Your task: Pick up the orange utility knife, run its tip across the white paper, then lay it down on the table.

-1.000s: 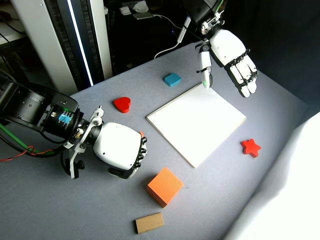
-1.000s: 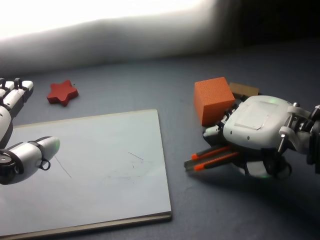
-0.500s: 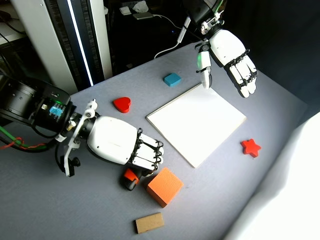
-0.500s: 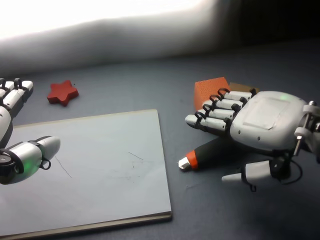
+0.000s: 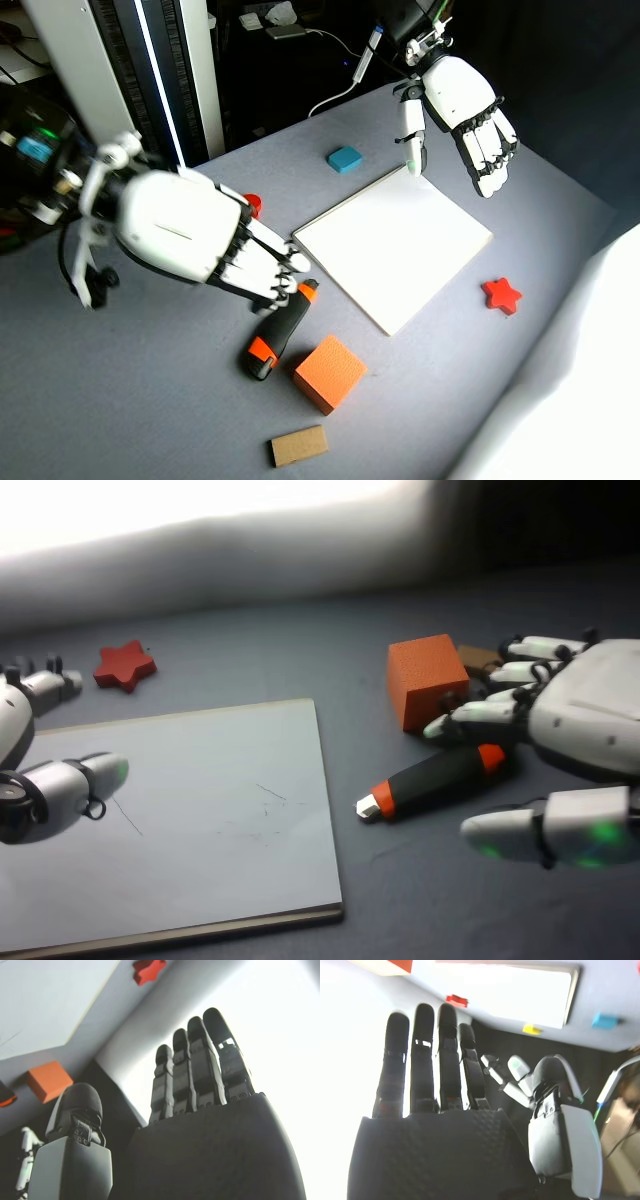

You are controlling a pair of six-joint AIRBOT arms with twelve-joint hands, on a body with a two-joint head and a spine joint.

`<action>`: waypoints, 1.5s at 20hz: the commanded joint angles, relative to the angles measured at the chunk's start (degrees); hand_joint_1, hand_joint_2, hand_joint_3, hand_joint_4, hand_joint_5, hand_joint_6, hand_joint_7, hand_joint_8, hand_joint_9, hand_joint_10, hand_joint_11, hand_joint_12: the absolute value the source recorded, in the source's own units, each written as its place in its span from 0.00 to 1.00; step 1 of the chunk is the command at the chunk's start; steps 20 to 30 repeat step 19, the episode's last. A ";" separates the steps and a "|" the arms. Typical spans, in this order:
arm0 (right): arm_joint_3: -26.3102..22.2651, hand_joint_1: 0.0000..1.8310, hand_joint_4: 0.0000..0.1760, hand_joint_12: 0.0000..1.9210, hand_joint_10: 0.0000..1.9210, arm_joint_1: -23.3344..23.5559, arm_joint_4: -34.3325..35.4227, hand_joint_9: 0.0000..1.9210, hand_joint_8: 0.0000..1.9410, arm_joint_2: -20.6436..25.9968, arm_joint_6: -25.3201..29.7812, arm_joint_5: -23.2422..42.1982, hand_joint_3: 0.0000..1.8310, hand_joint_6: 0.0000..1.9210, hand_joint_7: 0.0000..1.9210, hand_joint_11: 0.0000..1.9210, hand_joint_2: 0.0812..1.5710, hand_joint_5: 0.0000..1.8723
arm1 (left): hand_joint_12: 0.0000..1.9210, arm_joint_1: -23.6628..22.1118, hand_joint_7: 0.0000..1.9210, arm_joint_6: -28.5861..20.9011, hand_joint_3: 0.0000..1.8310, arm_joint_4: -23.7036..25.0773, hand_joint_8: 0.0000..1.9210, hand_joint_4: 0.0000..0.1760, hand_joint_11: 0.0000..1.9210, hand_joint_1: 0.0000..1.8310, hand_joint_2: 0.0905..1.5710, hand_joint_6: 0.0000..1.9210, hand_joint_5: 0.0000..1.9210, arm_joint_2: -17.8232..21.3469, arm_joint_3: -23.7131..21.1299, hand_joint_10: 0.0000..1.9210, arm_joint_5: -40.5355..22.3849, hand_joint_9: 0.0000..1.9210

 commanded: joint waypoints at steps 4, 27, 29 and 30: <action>-2.78 0.00 0.00 1.00 0.95 2.66 -0.11 0.50 0.75 6.59 -0.55 -3.86 0.01 0.75 0.55 0.42 0.86 0.39 | 0.98 -1.57 0.45 0.15 0.00 3.10 0.70 0.00 0.34 0.16 0.82 0.45 0.41 0.69 0.08 0.84 -1.17 0.45; -3.08 0.00 0.00 1.00 1.00 1.92 0.98 0.54 0.87 9.06 18.15 7.71 0.00 0.84 0.55 0.48 0.86 0.45 | 1.00 -13.31 0.49 11.44 0.00 -0.33 0.86 0.00 0.46 0.12 0.87 0.74 0.40 0.29 -4.10 0.98 2.56 0.49; -3.08 0.00 0.00 1.00 1.00 1.92 0.98 0.54 0.87 9.06 18.15 7.71 0.00 0.84 0.55 0.48 0.86 0.45 | 1.00 -13.31 0.49 11.44 0.00 -0.33 0.86 0.00 0.46 0.12 0.87 0.74 0.40 0.29 -4.10 0.98 2.56 0.49; -3.08 0.00 0.00 1.00 1.00 1.92 0.98 0.54 0.87 9.06 18.15 7.71 0.00 0.84 0.55 0.48 0.86 0.45 | 1.00 -13.31 0.49 11.44 0.00 -0.33 0.86 0.00 0.46 0.12 0.87 0.74 0.40 0.29 -4.10 0.98 2.56 0.49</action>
